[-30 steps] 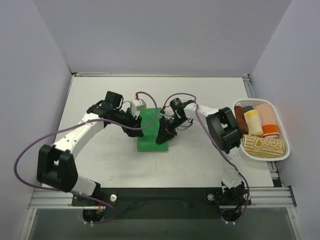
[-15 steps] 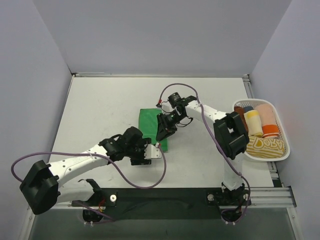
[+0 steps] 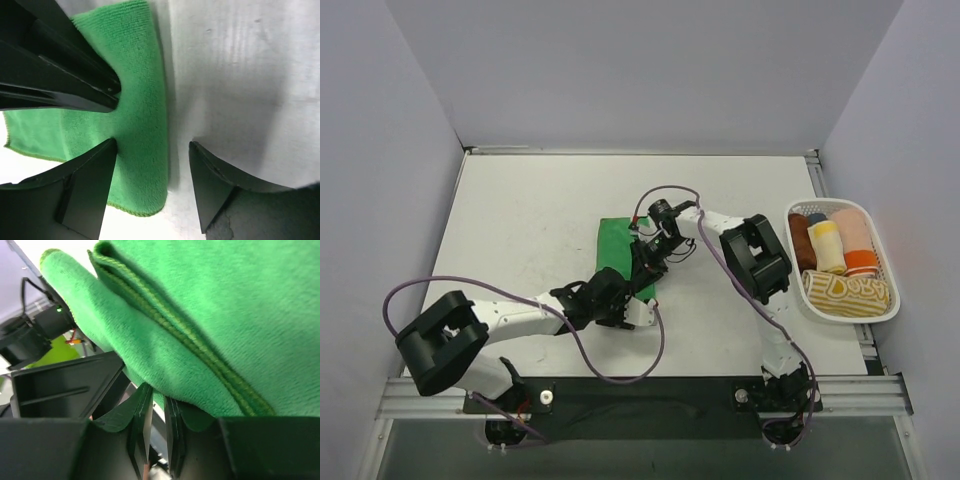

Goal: Roll the towels
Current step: Roll the towel

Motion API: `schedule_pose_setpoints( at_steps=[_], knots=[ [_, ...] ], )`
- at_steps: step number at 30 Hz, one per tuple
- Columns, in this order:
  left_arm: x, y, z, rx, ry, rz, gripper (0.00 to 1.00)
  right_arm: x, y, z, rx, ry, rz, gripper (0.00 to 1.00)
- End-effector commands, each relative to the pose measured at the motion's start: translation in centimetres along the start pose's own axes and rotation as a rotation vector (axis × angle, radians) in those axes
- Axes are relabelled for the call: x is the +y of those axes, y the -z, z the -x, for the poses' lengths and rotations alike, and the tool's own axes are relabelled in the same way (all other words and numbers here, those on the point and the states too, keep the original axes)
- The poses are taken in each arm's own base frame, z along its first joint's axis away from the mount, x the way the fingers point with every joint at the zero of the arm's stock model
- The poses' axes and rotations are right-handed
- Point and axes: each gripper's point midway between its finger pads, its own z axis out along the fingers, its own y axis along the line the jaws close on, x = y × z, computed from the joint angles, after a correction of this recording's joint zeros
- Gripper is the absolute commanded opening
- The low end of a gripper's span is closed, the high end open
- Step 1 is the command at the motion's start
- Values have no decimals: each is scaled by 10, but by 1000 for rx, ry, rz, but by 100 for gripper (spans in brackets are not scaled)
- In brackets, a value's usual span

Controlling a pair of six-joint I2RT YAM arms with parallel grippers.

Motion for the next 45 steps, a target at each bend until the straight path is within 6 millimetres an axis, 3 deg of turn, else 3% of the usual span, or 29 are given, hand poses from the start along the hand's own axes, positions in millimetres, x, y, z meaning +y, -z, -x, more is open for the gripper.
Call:
schedule_pose_setpoints(
  at_steps=[1, 5, 7, 8, 10, 12, 14, 15, 17, 18, 21, 22, 23, 25, 27, 31, 35, 40, 41, 42, 45],
  knots=[
    [16, -12, 0, 8, -33, 90, 70, -17, -4, -3, 31, -89, 1, 17],
    [2, -19, -7, 41, 0, 8, 58, -15, 2, -2, 21, -91, 25, 21],
    [-22, -13, -5, 33, 62, -182, 40, -10, 15, 1, -17, -61, 13, 27],
    [-29, -8, -2, 21, 90, -254, 36, -14, 25, 3, -46, -62, 1, 37],
    [-45, 3, 9, -2, 176, -395, 28, -11, 53, 11, -129, -17, -27, 45],
    [-58, 13, 6, 23, 250, -493, 25, -12, 88, 16, -221, 14, -37, 53],
    [-62, 15, 12, -2, 318, -571, 22, -14, 110, 17, -276, 55, -54, 57],
    [-63, 20, 3, 19, 382, -610, 22, -13, 129, 16, -325, 83, -62, 59],
    [-61, 20, 9, -8, 455, -686, 21, -13, 144, 9, -346, 131, -104, 62],
    [-61, 26, 2, 11, 507, -729, 21, -9, 156, 4, -370, 213, -136, 62],
    [-53, 29, 9, -9, 603, -832, 20, -7, 169, -19, -377, 325, -204, 63],
    [-53, 26, 3, 5, 650, -871, 20, -12, 166, -32, -357, 331, -219, 63],
    [-41, 24, 9, -20, 664, -880, 19, -11, 169, -39, -362, 351, -233, 63],
    [-48, 24, 2, 13, 739, -979, 18, -6, 180, -61, -361, 426, -281, 62],
    [-41, 25, 1, 22, 768, -1029, 17, 2, 188, -91, -362, 497, -305, 62],
    [-37, 14, -6, 49, 869, -1120, 17, 12, 191, -127, -374, 702, -402, 62],
    [-41, 9, -17, 84, 907, -1200, 18, 29, 168, -146, -289, 920, -439, 63],
    [-47, 0, -27, 136, 973, -1273, 19, 31, 144, -117, -197, 988, -498, 62],
    [-46, -1, -28, 137, 983, -1274, 20, 28, 142, -108, -176, 1003, -548, 57],
    [-45, -3, -29, 135, 989, -1272, 20, 29, 125, -98, -132, 1031, -559, 55],
    [-45, -7, -31, 144, 997, -1274, 20, 40, 110, -68, -176, 1110, -618, 53]
  ],
)
